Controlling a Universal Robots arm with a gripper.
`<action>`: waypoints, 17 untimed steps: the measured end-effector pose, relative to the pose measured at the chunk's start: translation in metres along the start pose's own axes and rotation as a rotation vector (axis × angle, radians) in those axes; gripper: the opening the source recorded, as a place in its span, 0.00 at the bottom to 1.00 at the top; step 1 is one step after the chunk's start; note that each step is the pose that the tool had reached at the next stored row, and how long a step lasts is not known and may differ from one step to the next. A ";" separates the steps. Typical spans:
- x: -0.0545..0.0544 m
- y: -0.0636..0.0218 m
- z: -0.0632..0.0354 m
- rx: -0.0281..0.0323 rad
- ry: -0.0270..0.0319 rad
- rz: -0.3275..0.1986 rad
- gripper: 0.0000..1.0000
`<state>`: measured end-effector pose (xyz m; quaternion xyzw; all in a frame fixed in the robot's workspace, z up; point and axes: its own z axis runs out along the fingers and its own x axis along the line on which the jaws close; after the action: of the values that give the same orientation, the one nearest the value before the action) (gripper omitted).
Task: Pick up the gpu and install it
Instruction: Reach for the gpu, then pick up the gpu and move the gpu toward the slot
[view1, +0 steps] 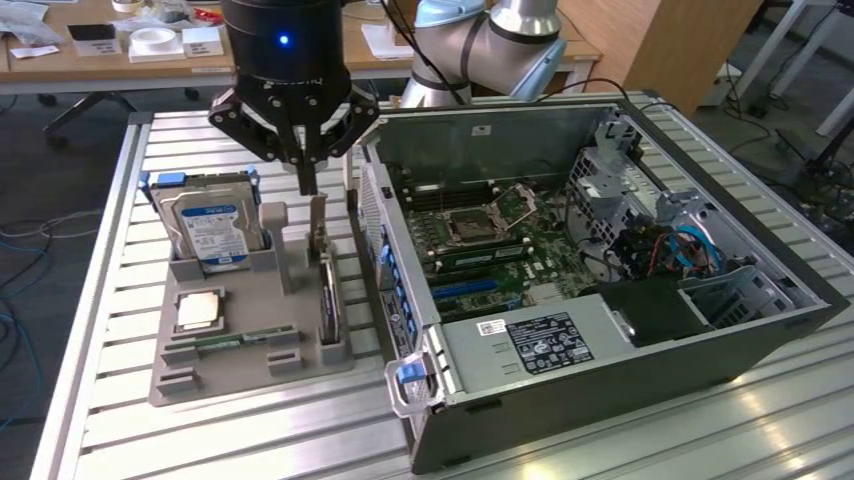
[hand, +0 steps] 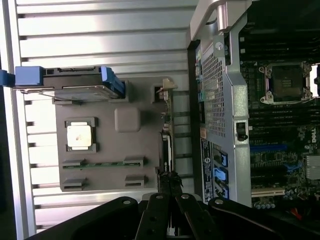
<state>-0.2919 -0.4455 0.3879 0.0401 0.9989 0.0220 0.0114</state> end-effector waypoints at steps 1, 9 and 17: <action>0.000 -0.0003 0.0001 0.0000 0.0001 0.000 0.14; 0.004 -0.0008 0.0007 0.0000 0.0011 0.000 0.14; 0.004 -0.0008 0.0007 0.0000 0.0010 0.000 0.14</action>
<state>-0.2954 -0.4460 0.3870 0.0400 0.9989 0.0220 0.0109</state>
